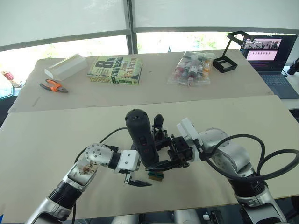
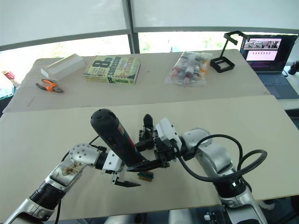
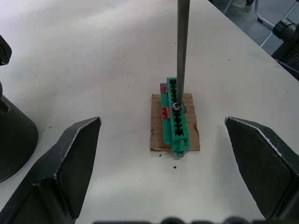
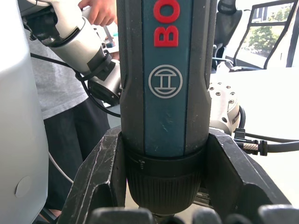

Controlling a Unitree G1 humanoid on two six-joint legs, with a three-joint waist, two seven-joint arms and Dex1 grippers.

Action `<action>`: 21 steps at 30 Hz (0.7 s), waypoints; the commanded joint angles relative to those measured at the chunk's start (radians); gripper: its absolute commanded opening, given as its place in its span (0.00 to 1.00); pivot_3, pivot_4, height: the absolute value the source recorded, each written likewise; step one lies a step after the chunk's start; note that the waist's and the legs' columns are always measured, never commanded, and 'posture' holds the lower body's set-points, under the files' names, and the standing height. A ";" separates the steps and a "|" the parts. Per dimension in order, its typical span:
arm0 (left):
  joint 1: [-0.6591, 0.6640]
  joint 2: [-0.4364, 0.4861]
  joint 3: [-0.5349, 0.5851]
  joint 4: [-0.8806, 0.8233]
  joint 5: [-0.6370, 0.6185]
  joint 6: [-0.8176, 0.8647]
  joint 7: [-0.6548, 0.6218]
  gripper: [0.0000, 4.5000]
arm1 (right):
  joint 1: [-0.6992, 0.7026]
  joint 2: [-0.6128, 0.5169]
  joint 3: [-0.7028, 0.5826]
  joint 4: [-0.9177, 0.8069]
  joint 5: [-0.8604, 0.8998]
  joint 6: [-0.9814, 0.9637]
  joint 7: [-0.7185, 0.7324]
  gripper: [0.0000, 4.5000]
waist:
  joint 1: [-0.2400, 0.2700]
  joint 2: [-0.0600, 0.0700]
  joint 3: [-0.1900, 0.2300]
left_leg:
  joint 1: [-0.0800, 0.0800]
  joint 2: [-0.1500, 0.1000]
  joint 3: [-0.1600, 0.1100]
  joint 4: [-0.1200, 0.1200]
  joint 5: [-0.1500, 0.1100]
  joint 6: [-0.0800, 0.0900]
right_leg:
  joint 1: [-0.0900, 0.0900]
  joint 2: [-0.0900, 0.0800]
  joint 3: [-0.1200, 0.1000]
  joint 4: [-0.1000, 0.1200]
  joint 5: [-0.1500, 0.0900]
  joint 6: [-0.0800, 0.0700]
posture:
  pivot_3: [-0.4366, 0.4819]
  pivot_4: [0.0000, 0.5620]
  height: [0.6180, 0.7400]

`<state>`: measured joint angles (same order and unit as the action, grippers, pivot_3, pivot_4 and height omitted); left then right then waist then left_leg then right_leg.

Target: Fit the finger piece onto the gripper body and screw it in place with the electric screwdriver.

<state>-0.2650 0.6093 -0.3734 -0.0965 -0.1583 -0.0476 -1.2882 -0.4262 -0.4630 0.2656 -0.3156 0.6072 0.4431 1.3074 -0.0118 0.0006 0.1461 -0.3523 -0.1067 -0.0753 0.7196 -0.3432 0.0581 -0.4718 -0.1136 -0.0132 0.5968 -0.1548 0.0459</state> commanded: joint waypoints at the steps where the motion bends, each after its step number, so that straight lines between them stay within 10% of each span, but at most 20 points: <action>1: -0.011 0.001 0.006 -0.013 -0.011 -0.010 -0.004 1.00 | -0.022 0.008 -0.009 -0.019 0.009 -0.033 0.010 0.42 | 0.000 0.000 0.000 | 0.000 0.000 0.000 0.000 0.000 0.000 | 0.000 0.000 0.000 0.000 0.000 0.000 | 0.48 0.27 1.00; 21: -0.013 0.002 0.011 -0.011 -0.011 -0.008 0.000 1.00 | -0.025 0.008 -0.011 -0.002 -0.001 -0.048 0.025 0.42 | 0.000 0.000 0.000 | 0.000 0.000 0.000 0.000 0.000 0.000 | 0.000 0.000 0.000 0.000 0.000 0.000 | 0.48 0.27 1.00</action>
<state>-0.2663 0.6099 -0.3726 -0.0965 -0.1584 -0.0476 -1.2879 -0.4307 -0.4585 0.2661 -0.2948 0.5948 0.4211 1.3263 -0.0116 0.0006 0.1461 -0.3523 -0.1067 -0.0753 0.7196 -0.3432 0.0581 -0.4718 -0.1137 -0.0132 0.5968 -0.1548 0.0459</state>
